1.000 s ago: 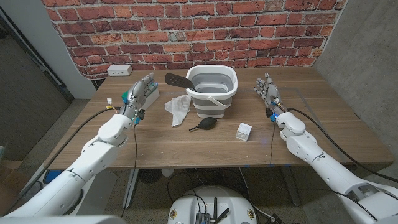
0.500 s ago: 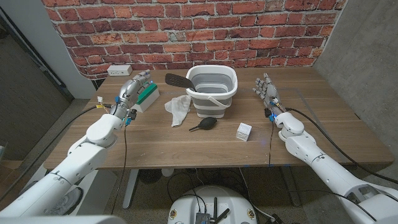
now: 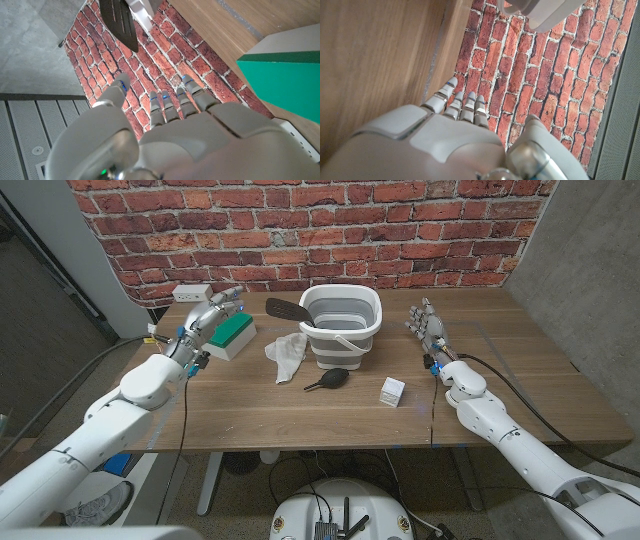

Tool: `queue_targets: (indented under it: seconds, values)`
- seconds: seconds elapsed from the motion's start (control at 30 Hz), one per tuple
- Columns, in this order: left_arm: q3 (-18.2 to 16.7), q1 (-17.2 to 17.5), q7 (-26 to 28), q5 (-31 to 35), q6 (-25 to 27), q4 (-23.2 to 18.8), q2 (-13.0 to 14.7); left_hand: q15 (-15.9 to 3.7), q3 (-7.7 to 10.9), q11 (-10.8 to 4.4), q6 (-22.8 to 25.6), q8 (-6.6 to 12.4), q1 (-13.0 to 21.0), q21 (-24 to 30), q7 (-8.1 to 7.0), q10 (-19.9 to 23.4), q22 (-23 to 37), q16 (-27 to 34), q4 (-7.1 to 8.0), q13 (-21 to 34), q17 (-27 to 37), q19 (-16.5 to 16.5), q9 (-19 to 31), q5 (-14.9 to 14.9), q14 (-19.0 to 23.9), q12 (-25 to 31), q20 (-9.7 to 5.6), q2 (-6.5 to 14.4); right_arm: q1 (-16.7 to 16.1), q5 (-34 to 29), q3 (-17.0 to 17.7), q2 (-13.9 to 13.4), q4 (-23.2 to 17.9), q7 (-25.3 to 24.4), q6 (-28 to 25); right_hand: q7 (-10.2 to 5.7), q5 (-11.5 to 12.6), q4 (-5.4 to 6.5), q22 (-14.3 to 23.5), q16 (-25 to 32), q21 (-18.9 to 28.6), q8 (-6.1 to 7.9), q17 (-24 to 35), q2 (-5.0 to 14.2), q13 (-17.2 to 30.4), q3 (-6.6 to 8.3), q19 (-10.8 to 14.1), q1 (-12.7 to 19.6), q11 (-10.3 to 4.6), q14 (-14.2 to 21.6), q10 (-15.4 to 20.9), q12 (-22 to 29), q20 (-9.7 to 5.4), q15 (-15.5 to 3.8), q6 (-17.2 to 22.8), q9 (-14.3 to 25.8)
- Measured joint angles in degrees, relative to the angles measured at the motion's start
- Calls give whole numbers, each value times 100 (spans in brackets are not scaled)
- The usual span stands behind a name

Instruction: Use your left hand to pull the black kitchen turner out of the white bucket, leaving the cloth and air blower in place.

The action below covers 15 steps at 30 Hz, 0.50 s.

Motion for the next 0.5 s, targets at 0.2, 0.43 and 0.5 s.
queue_targets:
  seconds: [0.2,0.43,0.5]
  values:
    - [-74,13,-35,248,114,-124,217,9,-64,-305,269,95,605,0,-269,222,0,0,-3,0,0,71,0,0,116,0,-11,-546,14,-28,-6,6,16,-30,0,0,0,0,0,0,0,0,-4,0,-27,0,0,0,-21,23,21,0,0,22,0,0]
    - [-113,14,26,646,206,-246,376,1,-139,-396,381,121,1014,-44,-430,313,0,0,8,0,14,71,-1,-47,122,-36,-11,-864,19,-56,-7,5,20,-70,0,0,21,0,0,0,0,0,-31,0,-44,0,0,0,-21,23,21,0,0,23,0,0]
    - [-127,18,56,800,252,-298,428,1,-153,-396,369,120,1120,-44,-447,313,1,0,9,-1,14,71,22,-48,122,-48,-11,-895,19,-65,-7,2,20,-81,1,0,21,0,0,0,0,0,-31,0,-53,0,0,0,-21,23,20,0,0,23,0,0]
